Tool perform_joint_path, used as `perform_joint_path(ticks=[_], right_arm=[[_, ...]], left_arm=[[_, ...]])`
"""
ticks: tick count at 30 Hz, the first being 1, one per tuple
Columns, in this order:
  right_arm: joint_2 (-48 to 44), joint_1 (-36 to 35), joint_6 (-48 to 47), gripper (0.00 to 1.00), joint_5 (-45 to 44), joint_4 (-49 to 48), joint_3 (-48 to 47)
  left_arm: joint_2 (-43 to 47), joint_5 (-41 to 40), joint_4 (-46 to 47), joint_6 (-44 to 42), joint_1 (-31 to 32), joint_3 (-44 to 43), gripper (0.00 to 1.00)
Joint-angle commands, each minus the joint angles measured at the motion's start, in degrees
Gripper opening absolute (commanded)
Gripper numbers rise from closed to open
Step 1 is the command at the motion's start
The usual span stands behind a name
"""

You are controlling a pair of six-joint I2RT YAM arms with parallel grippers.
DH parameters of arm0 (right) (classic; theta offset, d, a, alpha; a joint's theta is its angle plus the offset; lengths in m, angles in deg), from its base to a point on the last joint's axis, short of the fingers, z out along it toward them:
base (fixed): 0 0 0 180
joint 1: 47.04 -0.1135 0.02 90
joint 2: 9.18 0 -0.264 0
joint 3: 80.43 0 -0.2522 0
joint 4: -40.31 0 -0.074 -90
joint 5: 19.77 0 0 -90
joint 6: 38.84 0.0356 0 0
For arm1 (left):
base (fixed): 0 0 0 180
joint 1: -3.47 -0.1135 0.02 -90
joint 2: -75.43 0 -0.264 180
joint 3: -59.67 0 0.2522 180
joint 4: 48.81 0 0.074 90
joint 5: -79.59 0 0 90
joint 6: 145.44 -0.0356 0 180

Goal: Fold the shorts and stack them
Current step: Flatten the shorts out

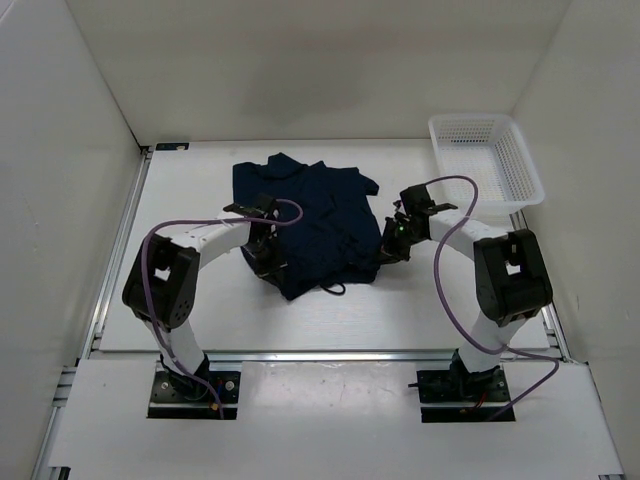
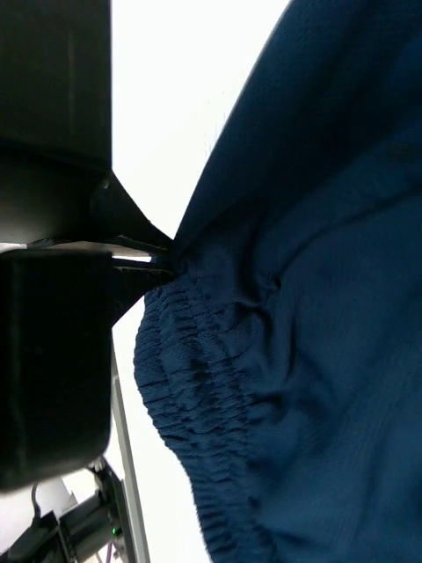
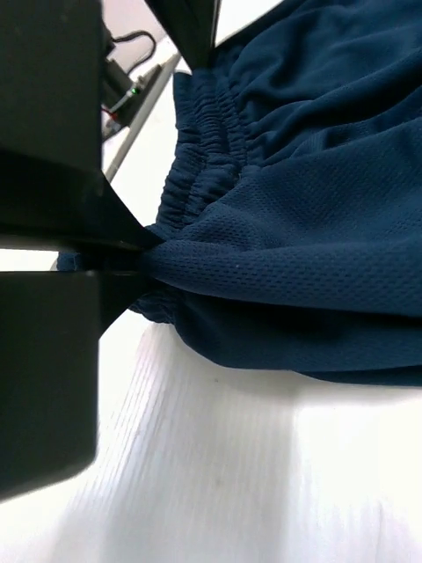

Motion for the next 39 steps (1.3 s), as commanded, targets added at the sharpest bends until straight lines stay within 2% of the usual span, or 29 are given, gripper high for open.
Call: perform_joint_path(ticks=[1, 3, 4, 6, 7, 8, 11, 13, 15, 16, 17, 19, 20, 21, 23, 24, 25, 26, 27, 28, 29, 31, 32, 33, 34, 36, 38, 39], right_arm=[[-3.0, 0.2, -0.4, 0.00, -2.9, 0.3, -6.1], [-3.0, 0.2, -2.1, 0.00, -4.5, 4.3, -11.8], [-0.7, 0.2, -2.7, 0.00, -5.9, 6.1, -15.6], [1.9, 0.8, -4.3, 0.00, -7.3, 13.0, -30.8], [4.1, 1.5, -5.3, 0.00, -7.9, 14.7, -36.4], [4.6, 2.0, -5.3, 0.00, -7.3, 15.7, -46.3], [4.1, 2.0, -5.3, 0.00, -6.1, 14.3, -55.3], [2.2, 2.0, -5.8, 0.00, -6.1, 14.3, -58.9], [0.5, 2.0, -6.9, 0.00, -6.1, 14.3, -55.6], [-2.0, 2.0, -7.9, 0.00, -7.5, 13.8, -53.0], [-3.3, 2.0, -8.4, 0.00, -8.6, 13.1, -49.8], [-7.1, 2.0, -9.0, 0.00, -12.6, 12.0, -39.0], [-8.2, 3.2, -9.0, 0.00, -13.8, 10.3, -35.5], [-8.9, 4.6, -8.2, 0.00, -13.8, 9.3, -32.2], [-9.6, 10.5, -5.3, 0.26, -11.3, 6.5, -24.8], [-9.6, 12.4, -4.7, 0.38, -10.4, 5.7, -23.1], [-9.6, 15.2, -4.7, 0.49, -10.4, 5.7, -21.4], [-9.6, 16.0, -4.0, 0.71, -9.8, 5.7, -21.4], [-10.8, 16.0, -4.0, 0.78, -9.8, 5.7, -21.4], [-11.3, 16.0, -4.0, 0.79, -10.5, 5.7, -21.4], [-11.9, 16.0, -4.7, 0.79, -10.5, 6.2, -21.4], [-14.0, 13.6, -5.2, 0.79, -11.9, 7.5, -21.4], [-14.8, 12.3, -5.7, 0.67, -13.4, 8.1, -20.2], [-16.4, 9.4, -7.2, 0.54, -14.5, 9.0, -19.3], [-17.2, 7.8, -7.9, 0.34, -16.1, 9.7, -18.2], [-19.6, 2.9, -9.2, 0.04, -18.5, 11.0, -13.4], [-21.9, -1.2, -9.2, 0.00, -18.5, 11.0, -7.2], [-21.9, -5.9, -9.2, 0.00, -18.5, 11.0, -5.4]], left_arm=[[2.2, -0.5, 0.9, -0.8, -0.5, -4.6, 0.10], [2.8, 0.0, 0.0, -2.5, -1.9, -7.3, 0.10], [2.8, 0.0, -2.7, -3.9, -4.2, -12.1, 0.10], [3.3, 0.0, -7.1, -5.5, -8.4, -19.5, 0.10], [3.3, -0.7, -12.0, -6.7, -9.6, -28.7, 0.10], [3.3, -1.2, -14.3, -7.2, -10.9, -33.7, 0.10], [5.5, -1.8, -19.5, -7.3, -15.3, -50.7, 0.10], [9.7, -0.2, -18.6, -7.3, -16.7, -53.8, 0.10], [14.4, 2.5, -12.6, -6.7, -16.0, -48.3, 0.10], [19.1, 3.1, -10.4, -5.8, -13.6, -44.8, 0.10], [21.2, 3.1, -8.6, -4.4, -12.1, -37.1, 0.10], [25.7, 4.8, -3.7, -2.2, -8.6, -28.6, 0.10], [26.7, 5.5, -1.8, -1.0, -3.9, -24.4, 0.10], [27.2, 5.5, 0.3, 0.7, -1.2, -16.1, 0.10], [25.5, 4.9, 4.2, 3.0, 4.2, -9.6, 0.17], [23.9, 4.9, 4.3, 3.9, 9.2, -6.8, 0.22], [21.9, 4.9, 4.3, 3.9, 11.2, -6.7, 0.30], [18.4, 4.9, 4.3, 2.7, 12.7, -7.3, 0.38], [17.4, 4.3, 3.6, 2.1, 13.4, -8.1, 0.45], [16.8, 1.7, 1.3, 0.8, 13.4, -10.3, 0.54], [16.8, 0.0, 0.1, 0.2, 12.2, -11.7, 0.71], [16.8, -1.0, -1.3, -1.7, 7.4, -14.6, 0.71], [16.8, -2.8, -2.2, -1.7, 5.5, -15.3, 0.67], [16.8, -3.9, -2.8, -2.4, 2.2, -15.9, 0.26], [16.1, -5.2, -3.6, -3.0, 0.6, -17.5, 0.13], [13.2, -8.1, -6.8, -3.0, -3.6, -18.8, 0.10], [10.7, -8.8, -8.2, -3.0, -6.1, -20.1, 0.10], [8.0, -8.8, -8.7, -3.0, -7.3, -20.1, 0.10]])
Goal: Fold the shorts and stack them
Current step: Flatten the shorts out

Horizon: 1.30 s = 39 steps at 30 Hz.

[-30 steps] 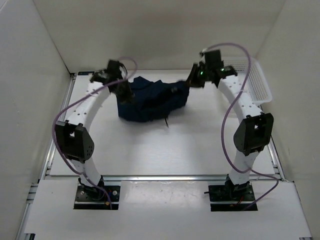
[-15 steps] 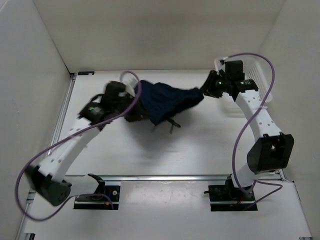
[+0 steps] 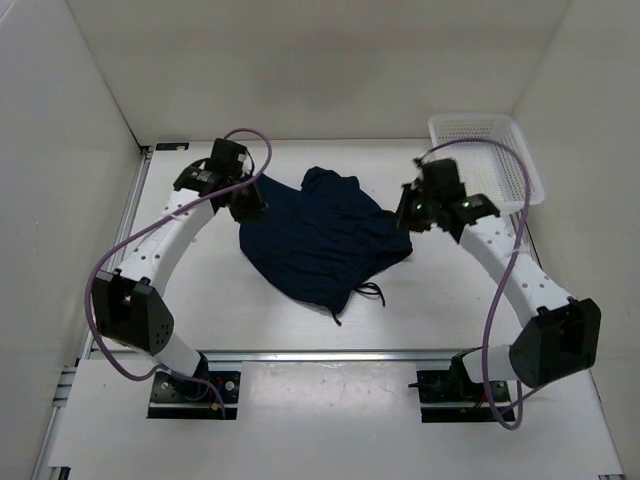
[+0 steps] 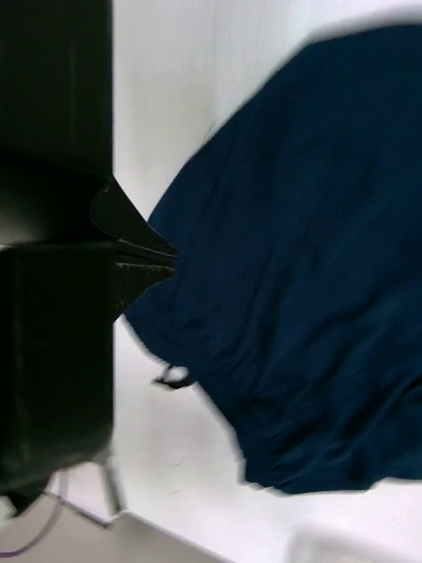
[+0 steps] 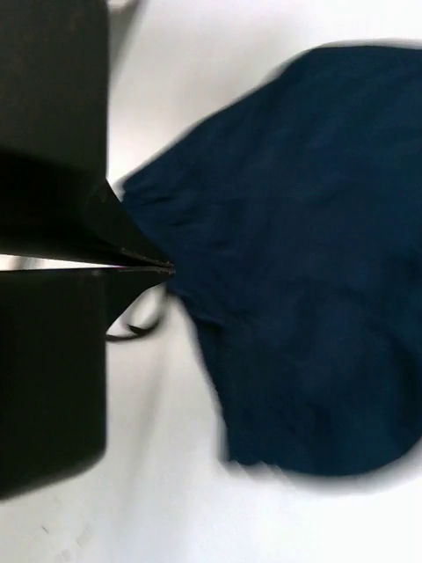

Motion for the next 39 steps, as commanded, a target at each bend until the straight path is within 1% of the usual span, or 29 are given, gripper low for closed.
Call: perform_joint_path(ticks=[1, 2, 3, 4, 5, 6, 7, 8, 9, 10, 12, 13, 15, 16, 17, 18, 19, 20, 22, 23, 24, 25, 31, 34, 35, 36, 37, 39], right_arm=[[-1.9, -8.9, -1.4, 0.05, -2.2, 2.6, 7.1], [-1.9, -11.7, -0.8, 0.12, -2.2, 2.6, 8.3], [-1.3, -17.9, 0.0, 0.29, -3.9, 2.1, 9.8], [-1.3, -21.2, 1.1, 0.39, -5.6, 2.1, 9.8], [0.5, -24.5, 1.2, 0.49, -7.4, 2.1, 9.8], [1.7, -30.3, 2.0, 0.68, -9.2, 2.1, 9.0], [3.0, -32.7, 2.8, 0.75, -10.5, 2.6, 8.4], [6.3, -34.5, 3.8, 0.82, -11.5, 3.2, 7.8], [8.6, -35.4, 4.4, 0.85, -10.7, 3.2, 6.7], [12.9, -35.4, 4.4, 0.86, -9.2, 3.8, 6.7], [16.0, -36.7, 4.4, 0.86, -8.7, 3.1, 5.3], [17.9, -37.3, 4.4, 0.84, -9.8, 2.5, 5.3], [19.3, -37.9, 4.4, 0.79, -11.2, 1.9, 3.2], [20.8, -37.9, 4.4, 0.70, -13.0, 1.9, 2.4], [21.6, -37.9, 4.4, 0.65, -13.9, 1.9, 1.7], [23.1, -37.9, 4.4, 0.61, -14.9, 2.5, 0.2], [24.0, -37.9, 4.4, 0.49, -15.8, 2.5, -0.6], [24.8, -37.4, 4.4, 0.44, -16.4, 3.8, -1.4], [26.1, -37.4, 4.4, 0.32, -17.4, 4.6, -2.7], [26.1, -37.4, 4.4, 0.18, -18.0, 4.6, -3.4], [26.1, -37.4, 4.4, 0.08, -18.0, 4.6, -3.4], [25.5, -37.4, 4.4, 0.00, -19.1, 5.1, -3.4], [18.4, -36.7, 6.1, 0.01, -21.8, 6.4, 0.8], [14.6, -37.3, 5.6, 0.39, -22.4, 7.6, 1.7], [14.1, -37.9, 5.6, 0.67, -23.0, 7.6, 1.7], [14.1, -39.3, 4.5, 0.76, -23.0, 8.4, 1.7], [14.1, -40.0, 4.5, 0.82, -23.9, 9.0, 1.7], [15.0, -41.7, 4.0, 0.90, -25.3, 10.3, 0.4]], left_arm=[[-4.8, -3.5, -5.2, -1.2, -3.8, -1.9, 0.16], [-6.1, -2.9, -5.2, -1.2, -4.7, -1.9, 0.28], [-7.3, -2.9, -5.2, -1.2, -5.6, -1.9, 0.38], [-9.9, -2.9, -5.2, -1.2, -6.3, -2.4, 0.51], [-11.3, -3.5, -5.2, -1.2, -7.7, -2.4, 0.60], [-12.5, -3.5, -5.2, -1.2, -8.4, -2.4, 0.74], [-15.1, -3.5, -4.6, -1.2, -9.1, -2.4, 0.76], [-16.3, -2.3, -4.0, -1.2, -10.2, -2.4, 0.76], [-17.1, -1.8, -3.4, -1.2, -10.8, -1.9, 0.76], [-18.9, -1.8, -3.4, -1.2, -10.8, -1.9, 0.76], [-20.8, -1.8, -1.9, -1.2, -11.4, -1.9, 0.76], [-22.6, -1.8, -1.9, -1.2, -11.4, -1.9, 0.73], [-24.4, -1.8, -1.9, -1.2, -11.4, -2.4, 0.61], [-25.7, -1.8, -1.9, -1.2, -11.9, -2.4, 0.52], [-25.7, -1.8, -1.9, -1.2, -11.9, -2.4, 0.33], [-26.6, -1.3, -1.9, -1.2, -11.9, -2.9, 0.24], [-26.6, -1.3, -1.9, -1.2, -11.9, -2.9, 0.14], [-27.1, -1.3, -1.9, -1.2, -11.9, -3.4, 0.10], [-27.1, -1.3, -1.9, -1.2, -11.9, -4.0, 0.10], [-27.1, -1.3, -1.9, -1.7, -11.9, -4.0, 0.10], [-27.1, -1.3, -1.9, -1.7, -11.9, -4.5, 0.10], [-27.1, -1.9, -1.9, -1.7, -11.9, -4.5, 0.10], [-23.2, -2.4, -2.5, -2.3, -12.4, -4.5, 0.10], [-20.8, -2.4, -3.0, -2.3, -13.0, -4.0, 0.10], [-20.2, -2.4, -3.0, -2.3, -13.0, -4.0, 0.10], [-19.5, -2.4, -3.0, -2.3, -13.5, -4.0, 0.10], [-19.4, -2.4, -3.0, -2.3, -14.0, -4.0, 0.12], [-19.4, -2.4, -3.0, -2.3, -14.5, -3.4, 0.25]])
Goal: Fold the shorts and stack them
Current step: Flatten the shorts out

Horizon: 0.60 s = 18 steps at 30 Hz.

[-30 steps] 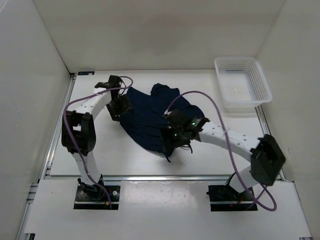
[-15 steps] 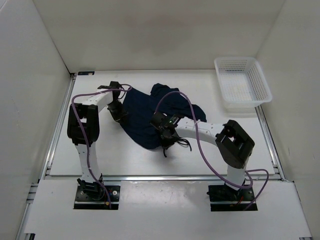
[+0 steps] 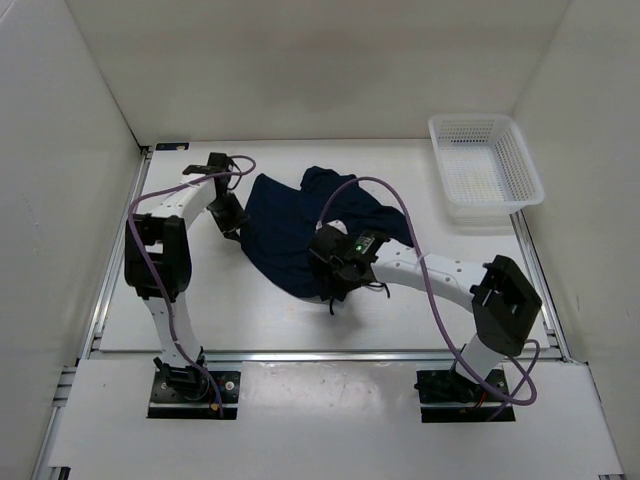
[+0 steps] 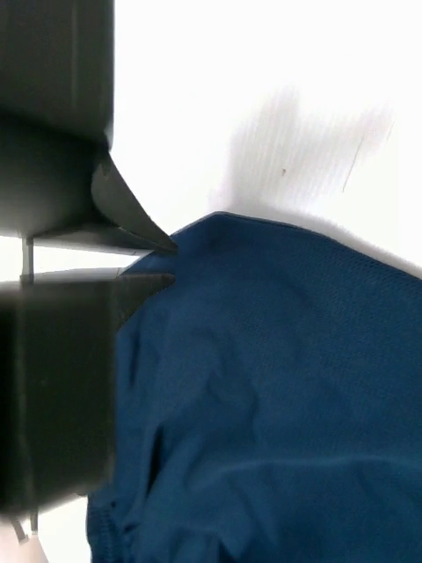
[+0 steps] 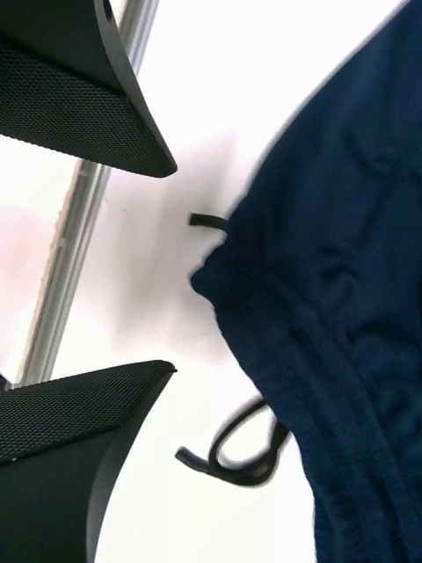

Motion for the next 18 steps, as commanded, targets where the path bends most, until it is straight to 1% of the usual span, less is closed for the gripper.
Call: perform_joint_path(ticks=[1, 2, 3, 4, 5, 6, 8, 9, 11, 12, 13, 14, 15, 16, 18], right_arm=[[-0.1, -2.7, -1.3, 0.90, -3.5, 3.1, -1.9], [1.4, -3.3, -1.3, 0.90, -4.0, 3.1, -2.9], [2.0, -3.3, -1.8, 0.90, -4.0, 3.1, -3.5], [2.6, -3.3, -1.8, 0.90, -4.0, 3.1, -4.1], [3.7, -3.3, -2.3, 0.90, -4.6, 3.1, -5.6], [4.3, -3.3, -3.1, 0.88, -4.6, 3.1, -6.2], [6.6, -3.3, -4.0, 0.86, -4.6, 2.0, -7.3], [7.9, -3.3, -4.0, 0.84, -5.2, 1.2, -8.6], [11.9, -3.3, -4.7, 0.76, -5.8, 1.2, -9.9], [13.1, -2.8, -5.4, 0.72, -5.8, 1.2, -11.0], [15.1, -2.8, -5.4, 0.50, -6.6, 1.2, -11.6], [15.9, -2.8, -6.0, 0.35, -6.6, 1.2, -12.1], [16.6, -2.8, -6.0, 0.21, -6.6, 1.2, -12.6], [17.1, -2.3, -6.0, 0.02, -6.6, 1.2, -13.7], [17.8, -1.1, -7.5, 0.00, -8.2, 1.2, -15.0]], left_arm=[[4.0, -0.5, 0.1, -0.3, -1.3, 0.0, 0.49], [4.0, -0.5, 0.1, -0.3, -2.0, 0.0, 0.58], [3.4, -0.5, 0.1, -0.3, -2.0, 0.0, 0.66], [2.8, -0.5, 0.1, -0.8, -2.0, 0.0, 0.68], [2.2, 0.0, 0.1, -0.8, -2.0, 0.0, 0.74], [0.8, 0.0, 0.1, -0.8, -2.0, -0.7, 0.76], [-0.9, 0.0, 0.1, -0.8, -2.0, -2.0, 0.76], [-1.9, 0.8, 0.1, -0.8, -2.0, -2.7, 0.75], [-4.2, 1.4, 0.1, -1.5, -2.0, -4.1, 0.66], [-4.9, 1.4, 0.1, -1.5, -2.0, -4.6, 0.60], [-6.0, 1.4, 0.1, -1.5, -1.5, -4.6, 0.33], [-6.6, 1.9, 0.1, -1.5, -1.5, -5.4, 0.18], [-7.1, 2.5, -0.5, -1.5, -1.5, -6.4, 0.10], [-7.8, 2.5, -1.2, -1.5, -1.5, -7.0, 0.10], [-7.8, 2.5, -1.2, -1.5, -1.5, -9.1, 0.10]])
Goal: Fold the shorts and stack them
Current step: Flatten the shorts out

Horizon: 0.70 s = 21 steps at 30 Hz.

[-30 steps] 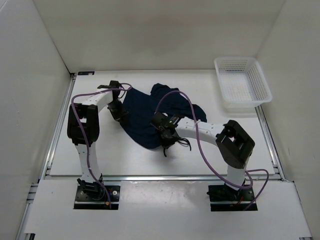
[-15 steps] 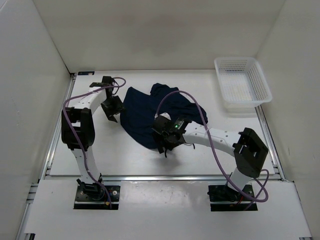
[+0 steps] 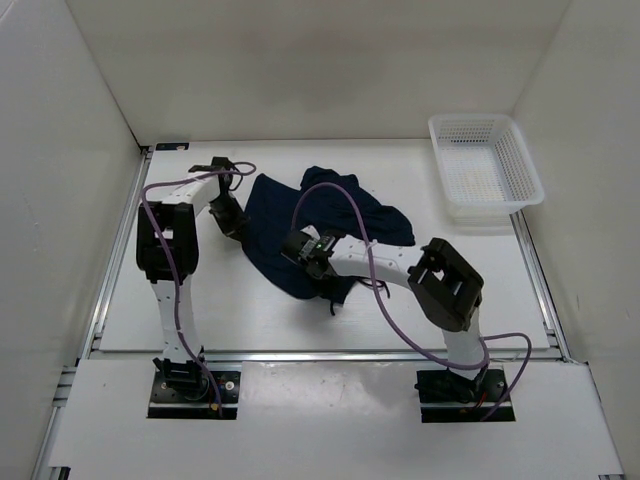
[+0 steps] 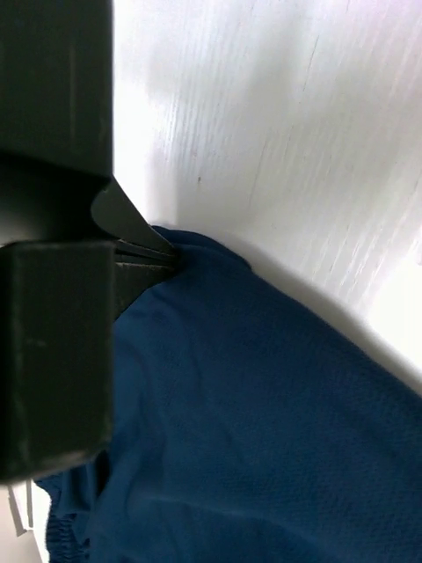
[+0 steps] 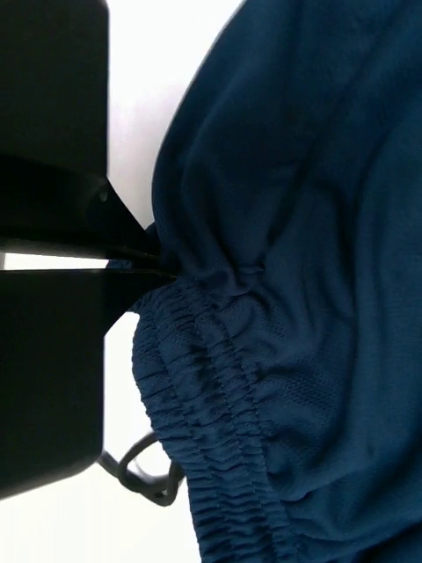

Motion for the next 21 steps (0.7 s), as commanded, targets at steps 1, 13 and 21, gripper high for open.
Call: perform_joint_path(ticks=[1, 13, 21], right_arm=[[0.1, 2.2, -2.7, 0.00, -4.1, 0.5, -5.0], [-13.3, 26.0, -17.1, 0.00, -4.7, 5.0, -27.0], [-32.7, 14.5, -7.8, 0.00, -14.3, -0.9, 11.7]], left_arm=[[1.4, 1.2, -2.6, -0.2, 0.2, -5.4, 0.10], [12.0, 3.8, -11.8, 1.5, -0.2, -34.0, 0.10], [35.2, 3.4, 0.2, 5.0, 6.9, 9.7, 0.19]])
